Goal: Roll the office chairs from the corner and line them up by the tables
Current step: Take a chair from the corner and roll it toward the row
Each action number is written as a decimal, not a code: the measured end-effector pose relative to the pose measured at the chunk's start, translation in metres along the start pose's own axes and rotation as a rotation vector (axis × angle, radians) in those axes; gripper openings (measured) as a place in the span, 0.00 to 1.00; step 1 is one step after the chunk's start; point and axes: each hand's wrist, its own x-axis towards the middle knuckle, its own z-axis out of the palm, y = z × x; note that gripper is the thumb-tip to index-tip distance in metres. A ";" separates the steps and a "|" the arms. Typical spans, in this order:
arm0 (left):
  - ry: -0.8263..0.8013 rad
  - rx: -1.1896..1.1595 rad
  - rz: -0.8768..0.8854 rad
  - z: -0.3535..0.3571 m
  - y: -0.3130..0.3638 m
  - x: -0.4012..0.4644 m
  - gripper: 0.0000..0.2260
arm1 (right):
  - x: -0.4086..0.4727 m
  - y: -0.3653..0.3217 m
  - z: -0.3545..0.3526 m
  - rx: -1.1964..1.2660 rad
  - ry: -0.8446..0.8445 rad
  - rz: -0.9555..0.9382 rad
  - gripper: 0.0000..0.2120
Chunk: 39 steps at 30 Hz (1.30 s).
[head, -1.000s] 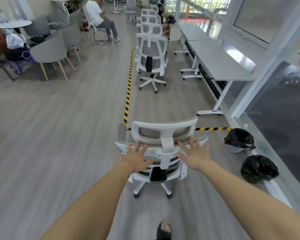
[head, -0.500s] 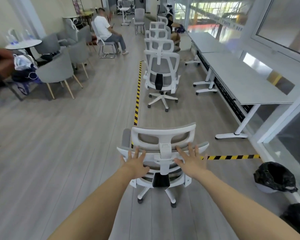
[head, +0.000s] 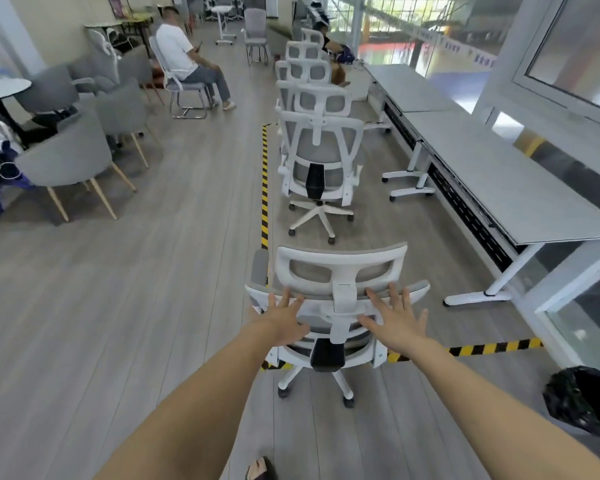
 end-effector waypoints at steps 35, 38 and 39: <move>0.135 0.180 0.121 -0.329 -0.054 0.452 0.34 | 0.471 -0.106 -0.153 0.204 0.099 0.206 0.32; 0.177 0.033 0.122 -0.327 -0.057 0.454 0.32 | 0.472 -0.118 -0.155 0.260 0.262 0.201 0.31; 0.220 -0.016 0.119 -0.327 -0.059 0.453 0.31 | 0.470 -0.125 -0.154 0.278 0.362 0.187 0.30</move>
